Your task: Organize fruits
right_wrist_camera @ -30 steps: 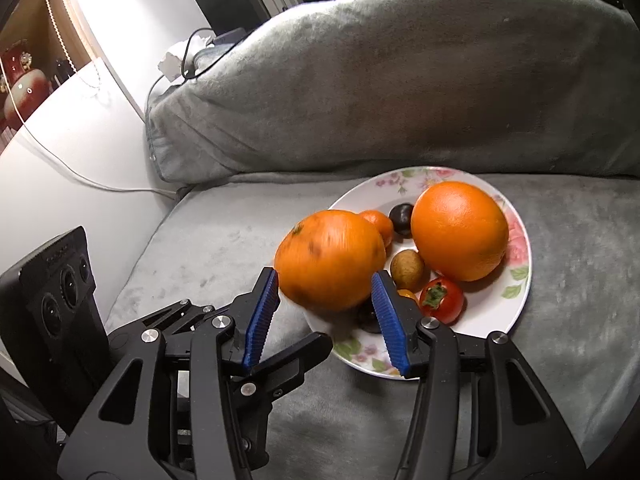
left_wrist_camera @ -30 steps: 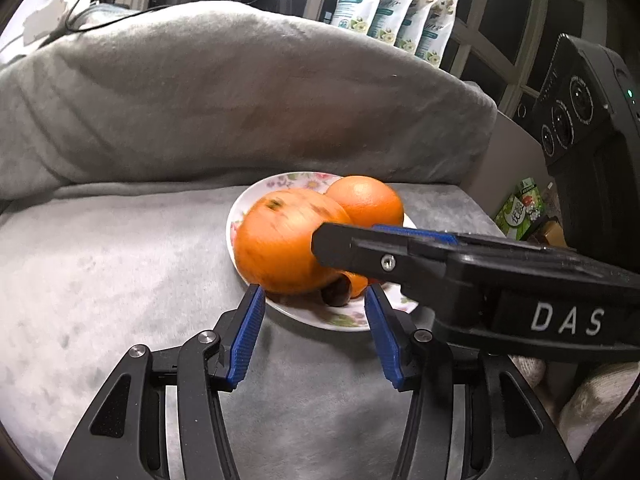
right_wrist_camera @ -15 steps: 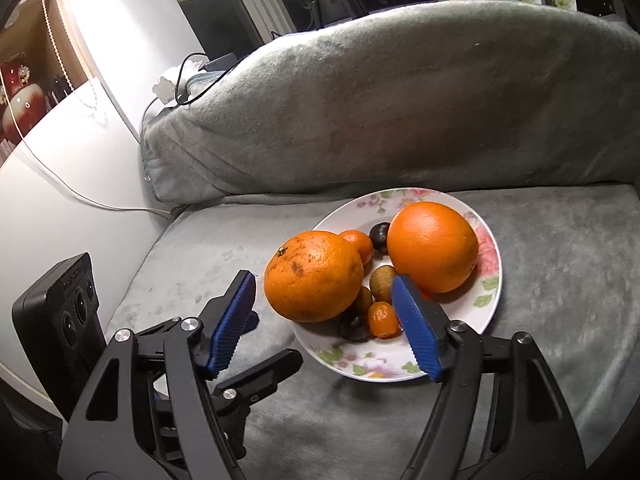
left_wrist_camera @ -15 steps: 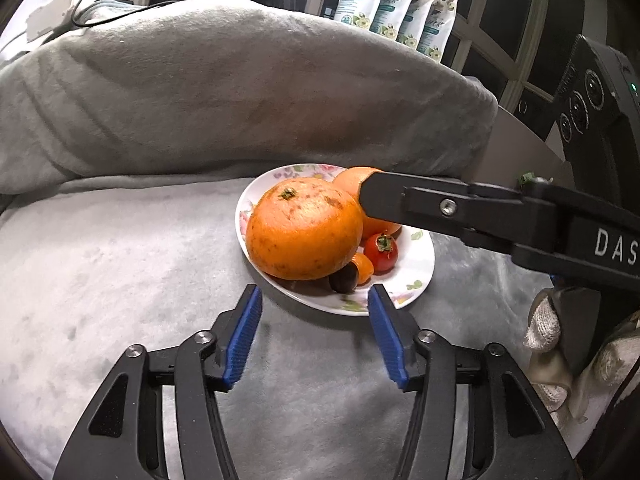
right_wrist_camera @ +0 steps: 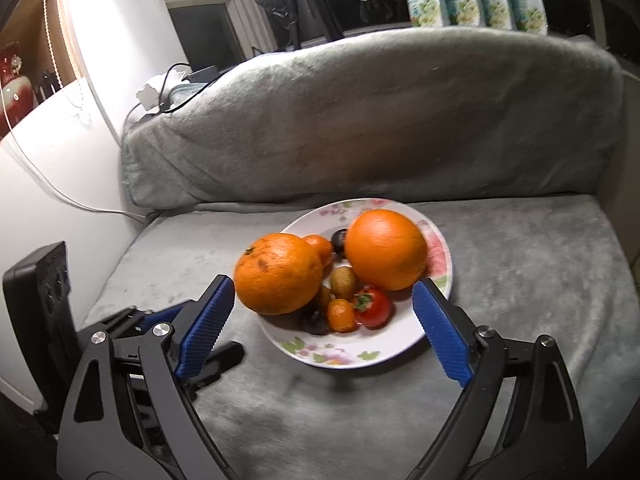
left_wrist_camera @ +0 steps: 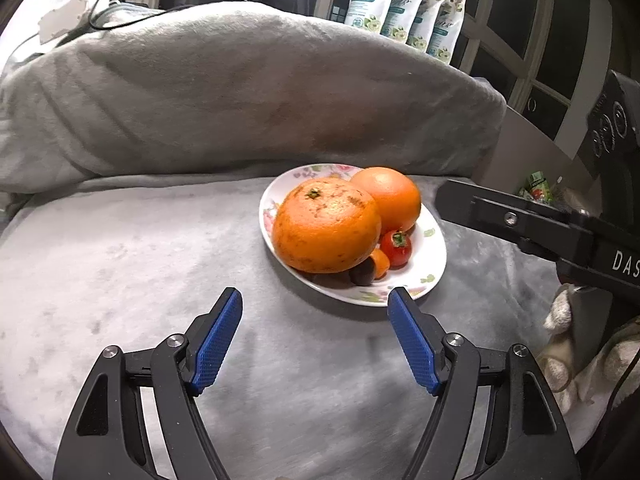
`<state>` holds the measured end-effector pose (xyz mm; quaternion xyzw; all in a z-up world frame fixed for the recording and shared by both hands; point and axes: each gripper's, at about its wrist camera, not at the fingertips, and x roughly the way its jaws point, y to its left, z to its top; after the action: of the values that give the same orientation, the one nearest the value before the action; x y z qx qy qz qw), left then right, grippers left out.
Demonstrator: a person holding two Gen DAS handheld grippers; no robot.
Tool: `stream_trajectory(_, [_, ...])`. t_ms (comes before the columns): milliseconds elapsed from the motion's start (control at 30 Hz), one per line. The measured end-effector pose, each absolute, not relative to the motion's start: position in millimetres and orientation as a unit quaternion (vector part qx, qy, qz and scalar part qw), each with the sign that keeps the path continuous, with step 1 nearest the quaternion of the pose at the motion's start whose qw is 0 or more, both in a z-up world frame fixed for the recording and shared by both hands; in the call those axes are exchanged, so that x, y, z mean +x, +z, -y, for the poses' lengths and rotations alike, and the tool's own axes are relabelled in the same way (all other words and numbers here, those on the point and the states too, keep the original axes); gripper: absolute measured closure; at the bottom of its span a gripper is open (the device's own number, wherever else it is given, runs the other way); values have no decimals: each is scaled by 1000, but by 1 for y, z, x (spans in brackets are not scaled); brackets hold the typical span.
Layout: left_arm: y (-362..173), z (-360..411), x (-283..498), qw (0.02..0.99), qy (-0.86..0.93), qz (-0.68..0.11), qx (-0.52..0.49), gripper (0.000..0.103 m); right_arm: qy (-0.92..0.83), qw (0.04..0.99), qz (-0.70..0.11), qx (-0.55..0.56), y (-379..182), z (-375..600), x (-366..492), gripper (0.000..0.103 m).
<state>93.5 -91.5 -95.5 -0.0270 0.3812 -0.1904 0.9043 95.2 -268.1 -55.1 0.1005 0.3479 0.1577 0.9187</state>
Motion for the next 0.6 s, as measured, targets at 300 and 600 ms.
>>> stream_trajectory(300, [-82,85,84,915,-174,-365,-20,27,103,940,-320,56,-46,275,75,0])
stream_trajectory(600, [-67,83,72,923,-161,-349,-16,27,69,946,-313,54,-45,281,60,0])
